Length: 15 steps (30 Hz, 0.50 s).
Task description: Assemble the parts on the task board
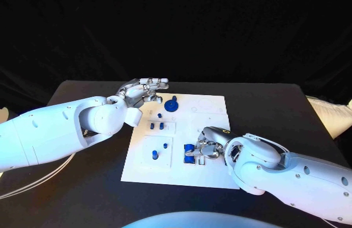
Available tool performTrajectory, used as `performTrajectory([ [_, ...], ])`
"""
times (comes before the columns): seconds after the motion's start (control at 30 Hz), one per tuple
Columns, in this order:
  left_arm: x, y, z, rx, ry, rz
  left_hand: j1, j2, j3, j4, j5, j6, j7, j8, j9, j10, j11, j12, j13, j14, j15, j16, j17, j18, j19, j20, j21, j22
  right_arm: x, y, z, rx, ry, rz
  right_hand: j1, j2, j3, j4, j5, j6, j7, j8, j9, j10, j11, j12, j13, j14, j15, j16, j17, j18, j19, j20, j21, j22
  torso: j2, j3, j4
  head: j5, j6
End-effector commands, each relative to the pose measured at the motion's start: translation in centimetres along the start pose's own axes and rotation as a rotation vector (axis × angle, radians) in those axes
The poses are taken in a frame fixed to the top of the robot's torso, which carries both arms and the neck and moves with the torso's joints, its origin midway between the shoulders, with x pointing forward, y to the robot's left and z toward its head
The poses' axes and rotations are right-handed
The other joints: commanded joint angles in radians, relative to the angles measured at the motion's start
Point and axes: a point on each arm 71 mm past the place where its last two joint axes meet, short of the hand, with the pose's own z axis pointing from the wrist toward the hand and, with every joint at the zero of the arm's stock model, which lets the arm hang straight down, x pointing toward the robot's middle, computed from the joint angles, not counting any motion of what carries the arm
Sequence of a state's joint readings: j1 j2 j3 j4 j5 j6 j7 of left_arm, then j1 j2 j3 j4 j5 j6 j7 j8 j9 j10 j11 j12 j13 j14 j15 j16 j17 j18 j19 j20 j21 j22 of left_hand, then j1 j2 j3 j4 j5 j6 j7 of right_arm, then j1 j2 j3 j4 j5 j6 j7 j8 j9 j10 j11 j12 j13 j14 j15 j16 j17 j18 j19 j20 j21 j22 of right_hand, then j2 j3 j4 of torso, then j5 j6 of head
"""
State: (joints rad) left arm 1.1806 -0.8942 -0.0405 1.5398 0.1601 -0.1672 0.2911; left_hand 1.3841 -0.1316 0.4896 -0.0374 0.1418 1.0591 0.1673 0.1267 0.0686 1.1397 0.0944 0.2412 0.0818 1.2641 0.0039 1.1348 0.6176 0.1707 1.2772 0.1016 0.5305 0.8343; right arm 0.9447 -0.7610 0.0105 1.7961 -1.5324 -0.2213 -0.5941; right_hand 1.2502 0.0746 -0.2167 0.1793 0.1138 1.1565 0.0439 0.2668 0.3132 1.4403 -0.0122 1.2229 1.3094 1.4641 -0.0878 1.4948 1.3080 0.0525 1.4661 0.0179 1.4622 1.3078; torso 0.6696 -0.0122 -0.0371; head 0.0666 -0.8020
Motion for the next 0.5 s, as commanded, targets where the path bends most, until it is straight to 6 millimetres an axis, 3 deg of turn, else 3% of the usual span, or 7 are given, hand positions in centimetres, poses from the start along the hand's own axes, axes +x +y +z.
performTrajectory([
  [0.03, 0.3, -0.1, 0.0, 0.004, 0.022, -0.004, -0.008, 0.000, -0.005, 0.002, 0.002, -0.005, 0.005, 0.004, -0.001, -0.005, 0.000, 0.004, -0.001, -0.007, 0.002, -0.003, -0.001, 0.010, -0.008, -0.002, -0.005, -0.001, 0.0, -0.3, -0.3, 0.006, -0.021, -0.007, 0.003, 0.014, 0.004, -0.002, -0.006, 0.003, -0.003, 0.005, 0.001, 0.032, -0.021, 0.068, 0.034, 0.082, -0.008, 0.005, 0.118, -0.014, 0.039, -0.004, 0.004, 0.110, 0.000, 0.0001, -0.0005, 0.001, -0.001],
  [0.27, 0.2, -0.1, 0.0, 0.004, 0.020, -0.003, -0.008, 0.000, -0.005, 0.002, 0.002, -0.005, 0.005, 0.004, -0.001, -0.005, 0.000, 0.004, -0.001, -0.007, 0.002, -0.003, -0.001, 0.010, -0.008, -0.002, -0.005, -0.001, -1.1, -0.7, -1.6, -0.010, -0.097, 0.045, -0.005, 0.000, -0.006, 0.000, 0.004, -0.009, 0.002, -0.003, 0.000, 0.021, -0.018, 0.041, 0.015, 0.080, -0.007, 0.000, 0.111, -0.013, 0.035, -0.005, -0.002, 0.102, -0.001, -0.0001, -0.0019, 0.000, -0.001],
  [0.5, 0.2, -0.1, -0.1, 0.004, 0.020, -0.003, -0.009, 0.002, -0.005, 0.001, 0.003, -0.006, 0.004, 0.004, -0.001, -0.008, 0.000, 0.007, -0.001, -0.010, 0.002, -0.004, -0.007, 0.010, -0.010, -0.002, -0.007, -0.002, -2.8, -2.5, -3.5, 0.014, -0.143, 0.114, -0.010, -0.012, -0.015, 0.008, 0.025, -0.072, 0.027, -0.054, -0.017, 0.010, 0.003, 0.017, 0.003, 0.079, 0.009, -0.001, 0.108, -0.012, 0.032, 0.006, -0.006, 0.097, -0.002, -0.0009, -0.0053, -0.010, 0.002],
])
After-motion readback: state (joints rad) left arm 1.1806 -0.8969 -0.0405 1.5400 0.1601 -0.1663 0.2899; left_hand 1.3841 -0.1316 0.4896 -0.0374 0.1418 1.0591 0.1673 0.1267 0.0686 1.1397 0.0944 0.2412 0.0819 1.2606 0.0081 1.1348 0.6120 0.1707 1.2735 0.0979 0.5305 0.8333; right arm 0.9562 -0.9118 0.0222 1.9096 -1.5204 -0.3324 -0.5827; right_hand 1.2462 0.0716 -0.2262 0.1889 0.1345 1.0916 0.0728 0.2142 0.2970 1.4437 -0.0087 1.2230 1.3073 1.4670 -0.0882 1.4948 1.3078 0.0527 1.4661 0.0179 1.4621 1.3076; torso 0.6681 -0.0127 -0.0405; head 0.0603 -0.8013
